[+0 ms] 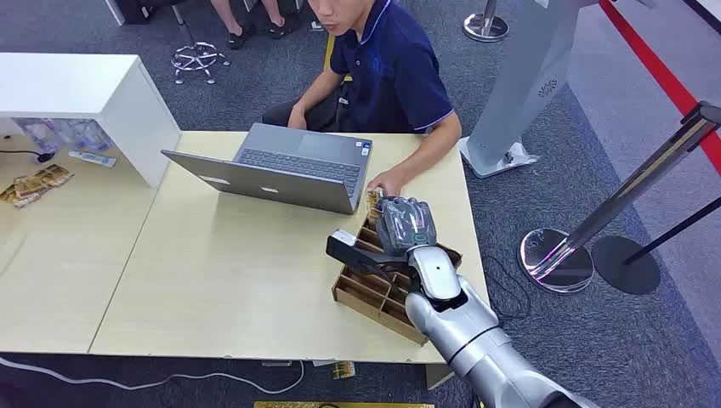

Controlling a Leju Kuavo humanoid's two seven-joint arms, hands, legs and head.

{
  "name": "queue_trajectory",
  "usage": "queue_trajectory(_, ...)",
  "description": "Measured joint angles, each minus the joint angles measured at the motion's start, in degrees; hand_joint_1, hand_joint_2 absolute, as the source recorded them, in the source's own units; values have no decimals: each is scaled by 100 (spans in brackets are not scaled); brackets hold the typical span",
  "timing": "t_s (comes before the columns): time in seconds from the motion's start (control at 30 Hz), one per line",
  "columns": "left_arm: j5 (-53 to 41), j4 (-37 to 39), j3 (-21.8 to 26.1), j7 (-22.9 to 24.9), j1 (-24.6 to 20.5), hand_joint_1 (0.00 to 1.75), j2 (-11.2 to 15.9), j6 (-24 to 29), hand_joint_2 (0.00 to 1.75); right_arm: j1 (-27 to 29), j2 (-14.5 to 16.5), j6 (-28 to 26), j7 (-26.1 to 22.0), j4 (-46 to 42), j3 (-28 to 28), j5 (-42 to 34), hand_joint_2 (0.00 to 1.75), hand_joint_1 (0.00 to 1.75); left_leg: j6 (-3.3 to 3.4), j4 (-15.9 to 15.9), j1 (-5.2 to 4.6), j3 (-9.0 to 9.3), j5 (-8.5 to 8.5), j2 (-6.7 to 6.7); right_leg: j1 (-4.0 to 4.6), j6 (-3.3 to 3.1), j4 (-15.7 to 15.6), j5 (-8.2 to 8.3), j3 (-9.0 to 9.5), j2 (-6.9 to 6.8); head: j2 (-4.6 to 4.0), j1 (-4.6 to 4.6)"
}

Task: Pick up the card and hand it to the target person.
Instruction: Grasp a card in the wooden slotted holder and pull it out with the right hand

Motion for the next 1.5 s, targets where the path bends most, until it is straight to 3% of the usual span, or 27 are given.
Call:
queue_trajectory(0.3, -2, 0, 0, 31, 0, 0, -1, 2, 175, 69, -2, 17, -30, -231, -70, 31, 175, 148, 0, 0, 0, -1, 0, 0, 0, 0, 0, 0, -1, 0, 0, 1)
queue_trajectory(0.67, -7, 0, 0, 45, 0, 0, 0, 2, 175, 101, -14, 18, -40, -663, -91, 66, 175, 175, 0, 0, 0, 0, 0, 1, 0, 0, 0, 0, -1, 1, 0, 0)
queue_trajectory(1.5, -115, 0, -33, 92, 1, 0, 15, -50, 175, 5, -170, 52, -110, -1373, -251, 81, 175, 175, 0, 1, 0, 0, 0, 2, -1, 0, 0, 0, -1, 1, 0, 1)
